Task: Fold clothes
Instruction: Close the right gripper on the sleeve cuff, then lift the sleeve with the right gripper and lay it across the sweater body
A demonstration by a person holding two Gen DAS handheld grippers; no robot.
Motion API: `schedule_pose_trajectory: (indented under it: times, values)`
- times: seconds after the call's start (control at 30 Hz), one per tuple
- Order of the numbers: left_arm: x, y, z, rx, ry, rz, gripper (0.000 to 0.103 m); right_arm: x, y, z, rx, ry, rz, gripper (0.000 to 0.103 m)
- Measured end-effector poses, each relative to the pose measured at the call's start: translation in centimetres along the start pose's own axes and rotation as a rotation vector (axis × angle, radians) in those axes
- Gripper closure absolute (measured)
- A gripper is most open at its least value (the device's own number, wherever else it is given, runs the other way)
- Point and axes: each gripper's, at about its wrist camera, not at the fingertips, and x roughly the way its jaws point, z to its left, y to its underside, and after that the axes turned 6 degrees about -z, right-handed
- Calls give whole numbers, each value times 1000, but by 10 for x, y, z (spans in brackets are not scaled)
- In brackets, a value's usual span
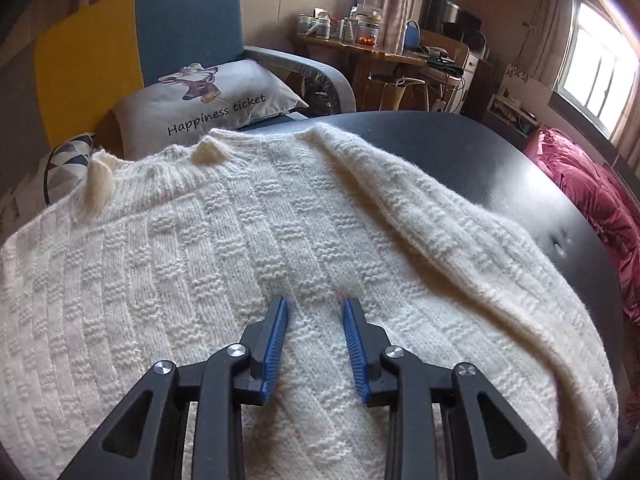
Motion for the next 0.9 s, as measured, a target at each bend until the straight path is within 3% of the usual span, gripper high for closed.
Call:
schedule_pose_trajectory:
  times: [0.07, 0.1, 0.43, 0.53, 0.9]
  values:
    - [-2, 0, -1, 0, -1, -1, 74, 6, 4, 4, -38, 40, 24, 77]
    - [-3, 0, -1, 0, -1, -2, 74, 5, 3, 4, -41, 39, 18, 82]
    - [-3, 0, 1, 1, 0, -6, 74, -1, 1, 1, -107, 32, 20, 83]
    - [-2, -1, 2, 2, -1, -6, 74, -15, -3, -9, -100, 35, -16, 84]
    - [-4, 0, -3, 14, -5, 1, 74, -56, -59, -86, -55, 229, -168, 84]
